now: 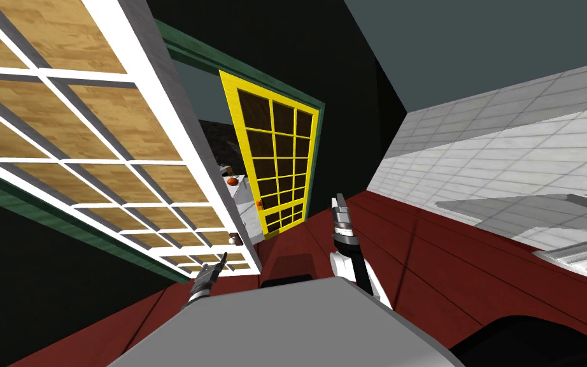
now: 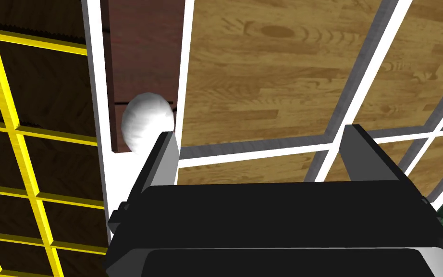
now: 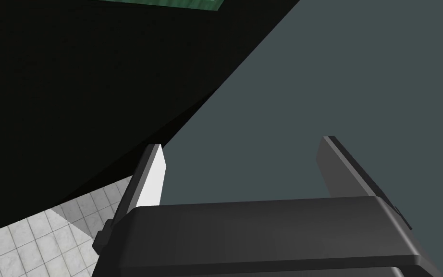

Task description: Pull the door open

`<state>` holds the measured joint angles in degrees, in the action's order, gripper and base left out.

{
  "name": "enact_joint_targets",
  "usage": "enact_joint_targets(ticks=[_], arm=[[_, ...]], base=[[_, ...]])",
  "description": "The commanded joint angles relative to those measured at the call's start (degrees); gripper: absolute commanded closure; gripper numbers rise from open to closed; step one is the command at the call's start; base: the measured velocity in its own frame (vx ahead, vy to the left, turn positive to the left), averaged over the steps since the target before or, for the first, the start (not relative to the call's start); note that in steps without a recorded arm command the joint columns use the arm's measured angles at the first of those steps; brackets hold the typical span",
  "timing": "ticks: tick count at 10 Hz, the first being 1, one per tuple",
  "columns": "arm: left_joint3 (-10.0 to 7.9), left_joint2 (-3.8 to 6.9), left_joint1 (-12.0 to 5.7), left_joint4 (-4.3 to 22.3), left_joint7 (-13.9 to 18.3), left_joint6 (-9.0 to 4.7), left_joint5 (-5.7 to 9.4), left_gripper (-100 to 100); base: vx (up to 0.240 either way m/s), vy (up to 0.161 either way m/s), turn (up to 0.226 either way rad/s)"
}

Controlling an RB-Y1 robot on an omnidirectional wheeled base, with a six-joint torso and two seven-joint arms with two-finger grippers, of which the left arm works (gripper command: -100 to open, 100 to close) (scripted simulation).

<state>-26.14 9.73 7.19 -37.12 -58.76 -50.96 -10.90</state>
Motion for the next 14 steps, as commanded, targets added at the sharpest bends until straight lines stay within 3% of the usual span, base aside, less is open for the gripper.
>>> enact_joint_targets(ticks=[1,3,6,8,10,14], arm=[[1.26,0.99,0.48,-0.9,-0.9,-1.93,-2.02,-100],[2.18,1.71,0.86,-1.6,-1.4,-3.2,-3.48,-100],[4.54,3.58,1.83,-3.4,-2.8,-6.48,-7.24,-100],[5.57,4.4,2.25,-4.2,-3.5,-7.92,-8.89,-100],[5.06,4.21,1.43,-3.0,-3.7,-7.76,-8.27,-100],[4.63,3.8,0.38,-2.7,-4.3,-7.01,-7.94,-100]], base=[[-0.141,0.075,-0.198],[-0.131,0.059,-0.124],[-0.171,0.038,-0.206],[-0.235,0.026,-0.118],[-0.005,0.012,-0.025],[0.2,0.016,-0.035]])
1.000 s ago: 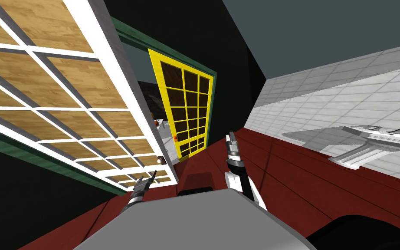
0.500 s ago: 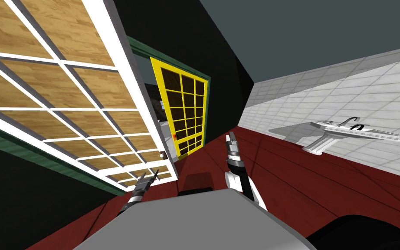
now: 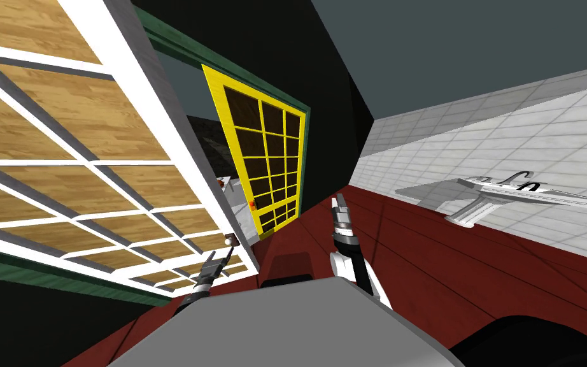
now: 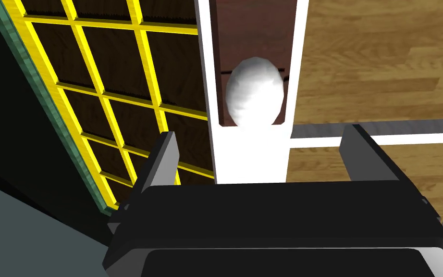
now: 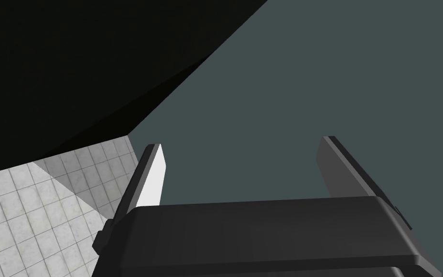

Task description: Pull the door open

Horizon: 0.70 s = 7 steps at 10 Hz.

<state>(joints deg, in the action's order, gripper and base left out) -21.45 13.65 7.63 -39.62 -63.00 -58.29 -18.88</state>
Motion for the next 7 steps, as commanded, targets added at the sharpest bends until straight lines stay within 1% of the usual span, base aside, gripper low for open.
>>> enact_joint_targets(ticks=[1,2,3,4,7], arm=[[-0.17,-0.22,-0.34,-0.2,-0.3,0.51,0.13,-100],[-0.26,-0.31,-0.55,-0.1,-0.4,0.66,0.2,-100],[-0.19,-0.24,-0.4,-0.2,-0.3,0.52,0.15,-100],[-0.19,-0.24,-0.4,-0.2,-0.3,0.52,0.15,100],[-0.19,-0.24,-0.4,-0.2,-0.3,0.52,0.15,100]], base=[[0.217,0.049,-0.039],[0.201,0.045,-0.031],[0.089,0.019,-0.007],[-0.01,-0.001,0.005],[-0.025,-0.005,-0.005]])
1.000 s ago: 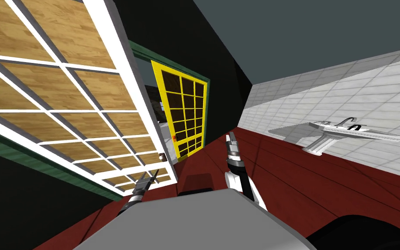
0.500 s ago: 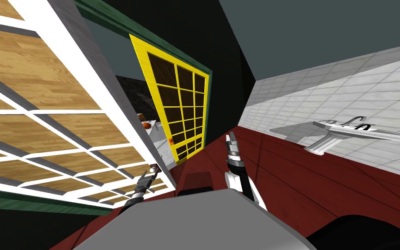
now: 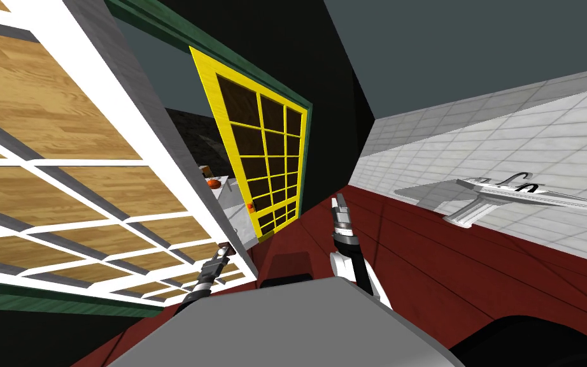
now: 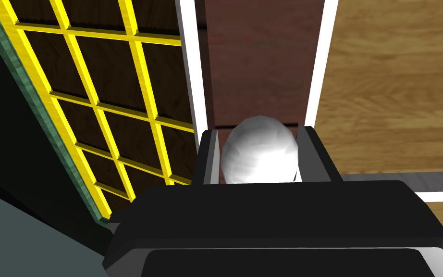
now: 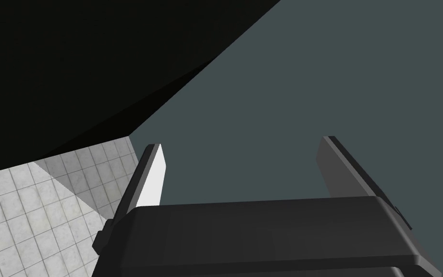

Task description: Pull the door open

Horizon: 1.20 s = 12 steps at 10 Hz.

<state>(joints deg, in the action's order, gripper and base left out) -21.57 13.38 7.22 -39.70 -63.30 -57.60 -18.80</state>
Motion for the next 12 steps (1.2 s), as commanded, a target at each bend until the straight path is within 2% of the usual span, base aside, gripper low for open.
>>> enact_joint_targets(ticks=[1,2,9,12], arm=[[-0.07,0.02,0.01,-0.1,0.0,-0.18,0.06,100],[-0.07,0.02,0.01,-0.1,0.0,-0.18,0.06,100],[1.9,0.32,-0.47,0.4,8.1,0.31,2.83,100],[2.98,0.52,-0.78,0.6,12.8,0.48,4.46,100]], base=[[-0.008,-0.001,0.005],[0.0,0.0,0.0],[-0.032,0.013,-0.029],[-0.041,0.02,-0.038]])
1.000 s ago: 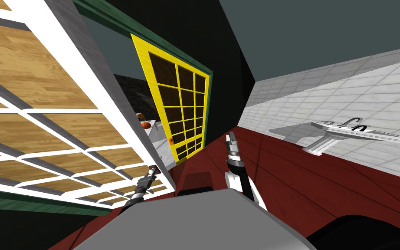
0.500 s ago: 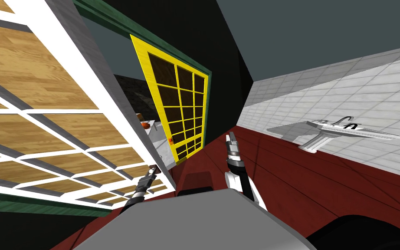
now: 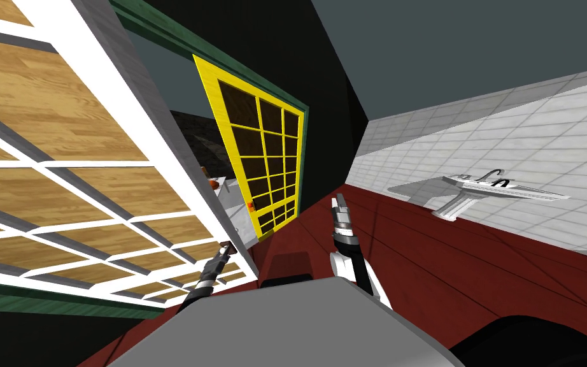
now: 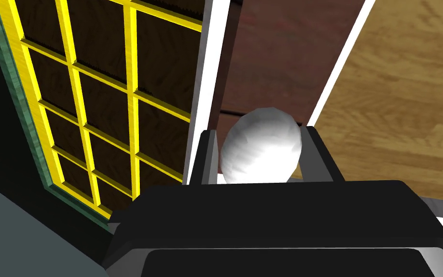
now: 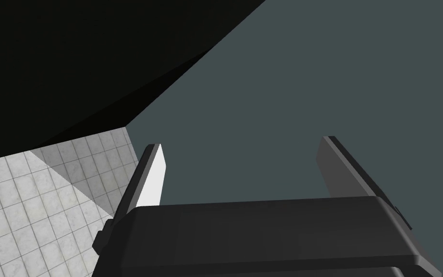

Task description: Pull the door open

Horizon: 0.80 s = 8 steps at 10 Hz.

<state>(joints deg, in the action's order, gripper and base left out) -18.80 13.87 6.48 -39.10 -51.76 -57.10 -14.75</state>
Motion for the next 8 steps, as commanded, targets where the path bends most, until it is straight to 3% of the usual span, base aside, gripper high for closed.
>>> enact_joint_targets(ticks=[1,8], arm=[[0.58,0.1,-0.15,0.0,2.9,0.04,0.97,100],[2.78,0.51,-0.79,0.4,13.0,0.38,4.29,100]], base=[[-0.041,0.008,-0.035],[-0.041,0.015,-0.032]])
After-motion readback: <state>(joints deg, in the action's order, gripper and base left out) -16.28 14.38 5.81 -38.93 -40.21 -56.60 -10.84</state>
